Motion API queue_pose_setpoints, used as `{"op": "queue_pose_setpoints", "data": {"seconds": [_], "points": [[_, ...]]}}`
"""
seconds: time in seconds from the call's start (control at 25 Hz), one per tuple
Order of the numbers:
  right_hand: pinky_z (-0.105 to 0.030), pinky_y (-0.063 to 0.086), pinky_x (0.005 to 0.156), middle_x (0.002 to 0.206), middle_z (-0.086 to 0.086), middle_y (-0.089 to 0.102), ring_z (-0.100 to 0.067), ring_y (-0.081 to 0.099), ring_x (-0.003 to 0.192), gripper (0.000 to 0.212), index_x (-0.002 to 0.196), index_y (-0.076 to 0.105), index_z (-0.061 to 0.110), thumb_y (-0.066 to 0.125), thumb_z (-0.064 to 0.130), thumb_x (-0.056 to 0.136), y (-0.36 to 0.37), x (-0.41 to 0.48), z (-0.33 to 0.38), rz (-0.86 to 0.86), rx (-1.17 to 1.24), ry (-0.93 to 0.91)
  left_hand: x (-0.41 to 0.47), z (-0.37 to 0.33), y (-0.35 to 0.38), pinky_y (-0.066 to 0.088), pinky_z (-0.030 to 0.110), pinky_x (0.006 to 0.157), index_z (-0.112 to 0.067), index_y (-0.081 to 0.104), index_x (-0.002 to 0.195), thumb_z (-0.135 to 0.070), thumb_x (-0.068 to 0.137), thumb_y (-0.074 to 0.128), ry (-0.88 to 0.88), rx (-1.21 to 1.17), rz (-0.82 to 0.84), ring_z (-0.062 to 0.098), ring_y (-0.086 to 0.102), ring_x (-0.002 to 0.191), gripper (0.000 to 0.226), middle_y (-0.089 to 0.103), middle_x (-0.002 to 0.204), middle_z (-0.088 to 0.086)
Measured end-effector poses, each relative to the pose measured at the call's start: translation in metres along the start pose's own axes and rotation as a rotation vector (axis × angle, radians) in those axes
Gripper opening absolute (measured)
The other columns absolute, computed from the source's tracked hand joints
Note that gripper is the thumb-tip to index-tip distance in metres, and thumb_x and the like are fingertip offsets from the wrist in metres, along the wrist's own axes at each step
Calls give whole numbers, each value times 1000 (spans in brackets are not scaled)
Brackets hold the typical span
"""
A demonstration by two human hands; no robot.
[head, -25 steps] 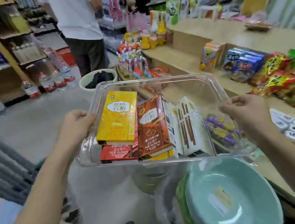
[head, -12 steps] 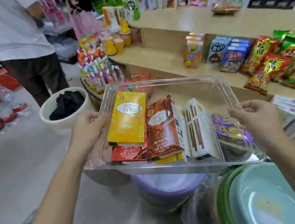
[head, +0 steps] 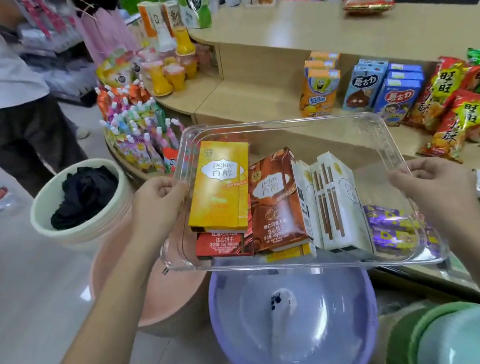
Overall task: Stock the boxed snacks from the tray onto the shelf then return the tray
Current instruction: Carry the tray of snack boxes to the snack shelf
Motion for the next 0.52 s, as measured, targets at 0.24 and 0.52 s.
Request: {"op": "queue_pose_setpoints", "data": {"seconds": [0.24, 0.52], "points": [[-14, 33, 41, 58, -3, 52, -6, 39, 44, 10, 78, 64, 10, 70, 18, 77, 40, 25, -1, -99, -27, 71, 85, 20, 18, 36, 33, 57, -5, 60, 81, -30, 82, 60, 2, -8, 123, 20, 45, 55, 25, 55, 63, 9], [-12, 32, 33, 39, 14, 50, -1, 38, 34, 9, 79, 64, 8, 70, 16, 78, 122, 21, 20, -298, -15, 168, 197, 27, 3, 30, 28, 50, -5, 57, 83, -23, 91, 55, 105, 42, 316, 16, 39, 51, 19, 47, 59, 3]]}}
Point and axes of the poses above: each hand's wrist, its own x-axis towards the middle knuckle, its own y-axis out of the palm, z = x × y, the point moved 6 cm from there along x, towards the middle knuckle
